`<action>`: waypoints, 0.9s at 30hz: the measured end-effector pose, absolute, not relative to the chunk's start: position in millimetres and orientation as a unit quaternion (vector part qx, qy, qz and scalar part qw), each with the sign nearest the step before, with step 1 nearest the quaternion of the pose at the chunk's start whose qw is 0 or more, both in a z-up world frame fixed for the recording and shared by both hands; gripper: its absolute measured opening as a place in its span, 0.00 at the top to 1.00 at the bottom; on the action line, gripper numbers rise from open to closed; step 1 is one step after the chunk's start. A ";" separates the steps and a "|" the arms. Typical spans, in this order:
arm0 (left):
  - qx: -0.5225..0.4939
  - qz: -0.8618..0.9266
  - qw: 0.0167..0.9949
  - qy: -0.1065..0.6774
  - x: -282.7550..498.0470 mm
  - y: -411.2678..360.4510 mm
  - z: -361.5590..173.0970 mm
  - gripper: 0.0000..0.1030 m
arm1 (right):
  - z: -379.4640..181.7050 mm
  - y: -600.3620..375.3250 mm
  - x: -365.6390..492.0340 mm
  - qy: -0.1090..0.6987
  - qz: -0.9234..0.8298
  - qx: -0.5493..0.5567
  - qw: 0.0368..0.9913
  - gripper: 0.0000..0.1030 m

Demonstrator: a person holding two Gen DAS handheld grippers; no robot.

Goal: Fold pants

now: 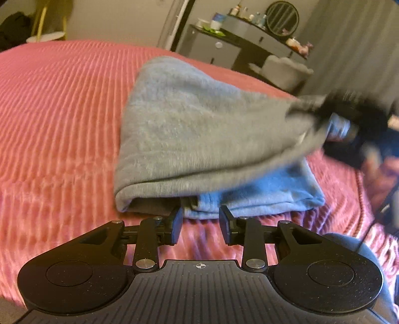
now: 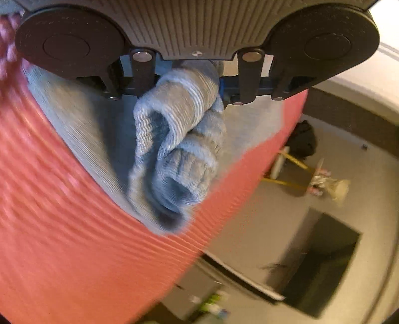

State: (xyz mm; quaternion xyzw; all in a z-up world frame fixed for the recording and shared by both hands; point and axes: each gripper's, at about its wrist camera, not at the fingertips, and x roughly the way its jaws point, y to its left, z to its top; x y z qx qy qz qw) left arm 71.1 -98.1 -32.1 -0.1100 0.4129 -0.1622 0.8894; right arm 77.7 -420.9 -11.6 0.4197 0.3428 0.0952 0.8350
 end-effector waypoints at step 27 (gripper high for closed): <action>-0.134 -0.020 0.919 0.371 70.8 -45.6 20.5 0.44 | -12.1 -469.2 27.9 0.348 -0.026 0.294 0.890 0.43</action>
